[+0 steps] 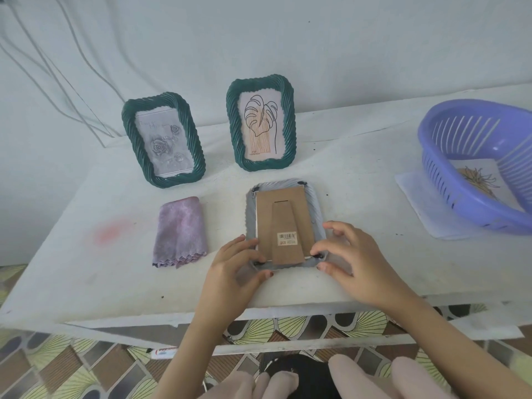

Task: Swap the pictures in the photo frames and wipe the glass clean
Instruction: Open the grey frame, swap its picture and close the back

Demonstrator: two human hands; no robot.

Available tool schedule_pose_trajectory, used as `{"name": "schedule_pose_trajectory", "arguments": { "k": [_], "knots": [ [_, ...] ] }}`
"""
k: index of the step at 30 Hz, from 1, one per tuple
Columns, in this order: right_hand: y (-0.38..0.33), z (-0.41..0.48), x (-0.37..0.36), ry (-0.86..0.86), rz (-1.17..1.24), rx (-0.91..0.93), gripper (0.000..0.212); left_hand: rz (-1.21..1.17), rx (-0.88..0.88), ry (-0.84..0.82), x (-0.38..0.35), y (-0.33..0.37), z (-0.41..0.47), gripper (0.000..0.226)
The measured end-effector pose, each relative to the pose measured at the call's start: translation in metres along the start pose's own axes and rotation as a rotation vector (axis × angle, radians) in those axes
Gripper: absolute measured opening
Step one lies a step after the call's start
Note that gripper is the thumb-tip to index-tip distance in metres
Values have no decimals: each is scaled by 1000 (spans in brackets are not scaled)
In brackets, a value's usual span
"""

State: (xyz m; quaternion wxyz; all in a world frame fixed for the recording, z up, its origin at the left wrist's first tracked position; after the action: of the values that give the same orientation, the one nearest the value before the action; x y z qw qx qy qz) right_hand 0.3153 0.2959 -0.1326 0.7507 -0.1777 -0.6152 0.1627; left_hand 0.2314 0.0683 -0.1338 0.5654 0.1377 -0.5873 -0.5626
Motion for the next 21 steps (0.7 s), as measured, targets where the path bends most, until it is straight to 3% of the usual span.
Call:
{"name": "schedule_pose_trajectory", "arguments": {
  "k": [5, 11, 16, 21],
  "knots": [
    [-2, -1, -1, -20, -51, 9, 17, -11, 3, -6, -3, 2, -1, 16],
    [-5, -4, -1, -27, -5, 7, 17, -7, 23, -16, -1, 6, 0, 24],
    [-12, 6, 6, 83, 98, -27, 35, -18, 78, 69, -2, 13, 12, 32],
    [-16, 27, 0, 65, 56, -94, 47, -18, 181, -26, -3, 10, 28, 73]
  ]
}}
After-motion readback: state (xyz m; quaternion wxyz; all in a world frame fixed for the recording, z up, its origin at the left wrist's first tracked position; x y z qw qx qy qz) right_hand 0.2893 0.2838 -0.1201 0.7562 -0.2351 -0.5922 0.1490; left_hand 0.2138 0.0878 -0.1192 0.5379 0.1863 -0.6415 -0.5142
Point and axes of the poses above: each hand's wrist, its own z-axis towards the middle knuckle, its own x-axis out of the back of the hand, y = z × x, the point moved 1 cm from there along z, towards the middle knuckle, and after that the axes turned 12 degrees about -z, right-handed, at the moved point
